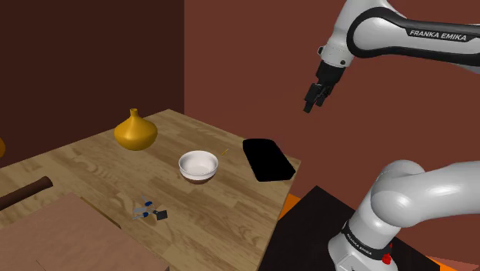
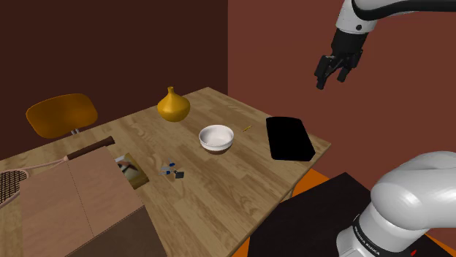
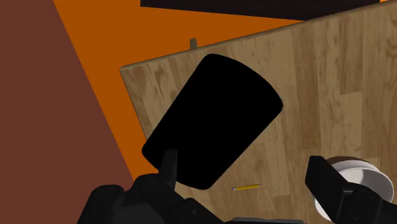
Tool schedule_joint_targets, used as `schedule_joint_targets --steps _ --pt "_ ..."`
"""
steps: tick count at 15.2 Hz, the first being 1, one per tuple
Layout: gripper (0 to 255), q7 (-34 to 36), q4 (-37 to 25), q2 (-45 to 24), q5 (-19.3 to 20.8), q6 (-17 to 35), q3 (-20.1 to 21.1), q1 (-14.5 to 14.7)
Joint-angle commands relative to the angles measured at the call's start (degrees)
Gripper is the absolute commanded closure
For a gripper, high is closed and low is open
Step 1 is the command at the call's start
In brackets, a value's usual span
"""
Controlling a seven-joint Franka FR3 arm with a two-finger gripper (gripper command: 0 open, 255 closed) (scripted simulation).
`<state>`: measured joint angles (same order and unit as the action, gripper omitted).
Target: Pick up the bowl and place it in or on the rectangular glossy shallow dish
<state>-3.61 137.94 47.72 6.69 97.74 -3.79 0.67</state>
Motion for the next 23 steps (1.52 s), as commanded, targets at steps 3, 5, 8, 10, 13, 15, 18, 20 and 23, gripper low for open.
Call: schedule_joint_targets --steps 3,5,8,10,13,15,18,20,23 --pt "0 2.4 0.7 -2.1 -1.0 2.4 2.0 0.7" --pt "0 4.8 1.1 -4.4 -1.8 4.7 4.0 1.4" --pt "0 8.3 1.1 -8.5 -2.9 8.2 6.9 2.3" --pt "0 10.7 0.8 -11.5 -3.5 10.5 8.9 2.9" --pt "0 14.2 -0.3 -16.5 -3.9 13.8 11.8 3.5" --pt "0 16.7 -1.5 -20.1 -3.9 15.9 13.6 3.8" --pt "0 20.4 -3.7 -25.8 -3.4 18.7 16.4 4.2" --pt "0 23.0 -5.6 -29.8 -2.7 20.3 18.1 4.3" --pt "0 27.1 -8.9 -36.1 -0.9 22.2 20.5 4.6"
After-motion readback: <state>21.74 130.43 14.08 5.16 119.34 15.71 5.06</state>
